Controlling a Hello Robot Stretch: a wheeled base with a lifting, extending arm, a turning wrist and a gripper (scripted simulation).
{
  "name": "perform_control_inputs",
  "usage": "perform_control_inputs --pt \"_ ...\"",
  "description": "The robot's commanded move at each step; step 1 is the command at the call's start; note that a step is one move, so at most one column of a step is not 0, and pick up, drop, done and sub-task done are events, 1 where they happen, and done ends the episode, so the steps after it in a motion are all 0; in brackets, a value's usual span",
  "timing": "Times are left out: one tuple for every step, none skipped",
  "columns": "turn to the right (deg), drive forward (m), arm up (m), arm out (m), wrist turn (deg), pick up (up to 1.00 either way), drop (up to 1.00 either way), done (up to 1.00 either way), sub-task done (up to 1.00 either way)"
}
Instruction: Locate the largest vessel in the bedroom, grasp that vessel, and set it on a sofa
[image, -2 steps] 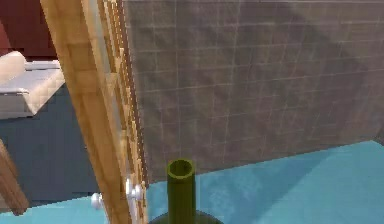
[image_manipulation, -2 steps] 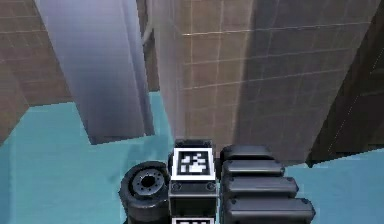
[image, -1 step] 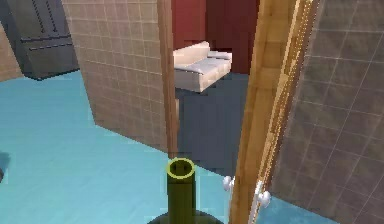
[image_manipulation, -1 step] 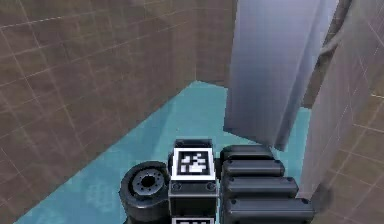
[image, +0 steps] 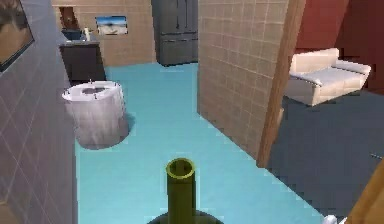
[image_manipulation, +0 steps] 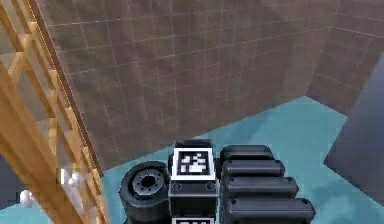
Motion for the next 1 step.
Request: perform_control_inputs --pt "0.0 0.65 0.0 0.0 0.0 0.0 0.0 0.0 0.0"
